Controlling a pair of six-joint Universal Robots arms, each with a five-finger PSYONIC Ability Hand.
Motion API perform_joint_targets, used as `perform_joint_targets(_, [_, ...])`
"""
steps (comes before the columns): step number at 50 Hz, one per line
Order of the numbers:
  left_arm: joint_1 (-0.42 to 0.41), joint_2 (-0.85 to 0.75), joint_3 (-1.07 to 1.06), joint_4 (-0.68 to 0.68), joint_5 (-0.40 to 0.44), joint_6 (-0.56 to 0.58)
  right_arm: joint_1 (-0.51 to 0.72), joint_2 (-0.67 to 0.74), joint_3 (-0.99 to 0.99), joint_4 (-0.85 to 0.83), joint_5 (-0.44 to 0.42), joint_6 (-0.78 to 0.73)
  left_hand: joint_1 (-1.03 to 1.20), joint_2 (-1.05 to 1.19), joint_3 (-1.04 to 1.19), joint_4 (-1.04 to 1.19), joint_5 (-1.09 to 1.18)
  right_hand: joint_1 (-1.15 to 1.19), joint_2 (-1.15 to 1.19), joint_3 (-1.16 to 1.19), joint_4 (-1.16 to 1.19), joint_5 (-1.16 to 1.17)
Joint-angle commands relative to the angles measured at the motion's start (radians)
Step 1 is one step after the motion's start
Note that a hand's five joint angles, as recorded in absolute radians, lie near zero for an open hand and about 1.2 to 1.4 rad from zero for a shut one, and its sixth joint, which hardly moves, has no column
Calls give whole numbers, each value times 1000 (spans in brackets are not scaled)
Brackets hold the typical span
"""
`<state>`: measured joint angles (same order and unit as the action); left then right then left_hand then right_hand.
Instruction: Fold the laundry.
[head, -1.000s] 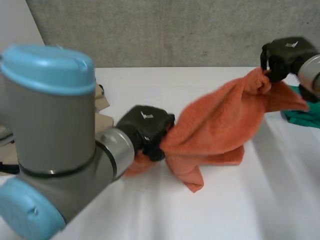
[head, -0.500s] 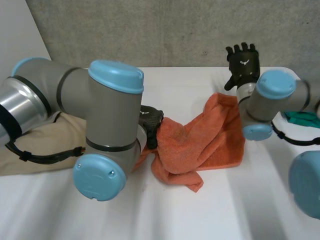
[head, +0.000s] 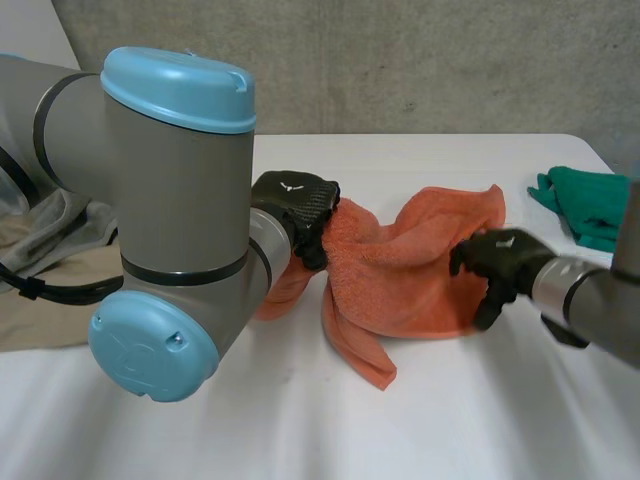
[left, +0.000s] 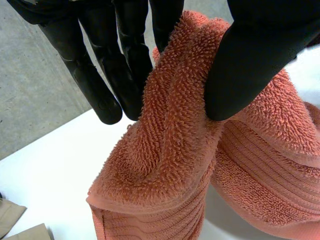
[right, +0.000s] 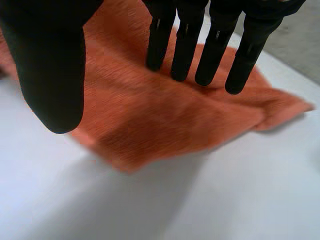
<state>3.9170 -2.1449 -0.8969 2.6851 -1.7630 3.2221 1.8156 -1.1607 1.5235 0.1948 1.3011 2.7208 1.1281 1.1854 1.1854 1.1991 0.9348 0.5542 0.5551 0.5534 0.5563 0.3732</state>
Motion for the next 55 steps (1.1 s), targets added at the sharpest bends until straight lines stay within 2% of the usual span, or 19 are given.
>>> perform_joint_targets(1, [2, 3, -1, -4, 0, -4, 31, 58, 93, -179, 1, 7, 268, 211, 211, 197, 287, -121, -122, -121, -123, -115])
perform_joint_targets(6, [2, 14, 1, -7, 2, -5, 40, 91, 112, -264, 27, 33, 268, 211, 211, 197, 287, -98, -99, -97, -100, -91])
perform_joint_targets(16, [8, 31, -10, -10, 2, -10, 37, 157, 107, -452, 104, 34, 268, 211, 211, 197, 287, 119, 118, 120, 117, 126])
perform_joint_targets(18, [10, 36, -14, -11, 2, -13, 36, 162, 107, -475, 106, 27, 268, 211, 211, 197, 287, 251, 250, 251, 249, 257])
perform_joint_targets(19, [12, 37, -17, -11, 2, -15, 33, 162, 107, -486, 107, 24, 268, 211, 211, 197, 287, 426, 425, 427, 424, 432])
perform_joint_targets(20, [15, 39, -23, -11, 2, -18, 30, 159, 110, -511, 110, 22, 268, 211, 211, 197, 287, 838, 837, 839, 836, 844])
perform_joint_targets(27, [18, 31, -59, -13, 2, -10, 4, 47, 135, -568, 127, 22, 268, 211, 211, 197, 287, 842, 841, 843, 840, 849])
perform_joint_targets(31, [25, 10, -74, -14, 5, 30, -10, -31, 116, -506, 118, 7, 268, 211, 211, 197, 287, 842, 841, 843, 840, 849])
perform_joint_targets(35, [33, -29, -82, -16, 14, 149, -30, -108, 58, -330, 101, -90, 268, 211, 211, 197, 287, 842, 841, 843, 840, 849])
perform_joint_targets(36, [39, -49, -76, -14, 14, 210, -38, -122, 29, -239, 92, -142, 268, 211, 211, 197, 287, 842, 841, 843, 840, 849])
perform_joint_targets(40, [53, -90, -28, -2, 5, 341, -38, -106, -58, -74, 69, -234, 268, 211, 211, 197, 287, 842, 841, 843, 840, 849])
perform_joint_targets(42, [56, -107, 15, 9, 2, 373, -26, -86, -101, -83, 64, -237, 268, 211, 211, 197, 287, 842, 841, 843, 840, 849])
perform_joint_targets(46, [70, -138, 172, 99, -1, 371, 16, -5, -235, -191, 86, -207, 268, 211, 211, 197, 287, 842, 841, 843, 840, 849])
perform_joint_targets(49, [81, -151, 303, 223, -1, 338, 36, 78, -376, -339, 135, -158, 268, 211, 211, 197, 287, 842, 841, 843, 840, 849])
perform_joint_targets(55, [87, -152, 473, 514, -30, 331, 47, 171, -612, -737, 314, -49, 268, 211, 211, 197, 287, 842, 841, 843, 840, 849])
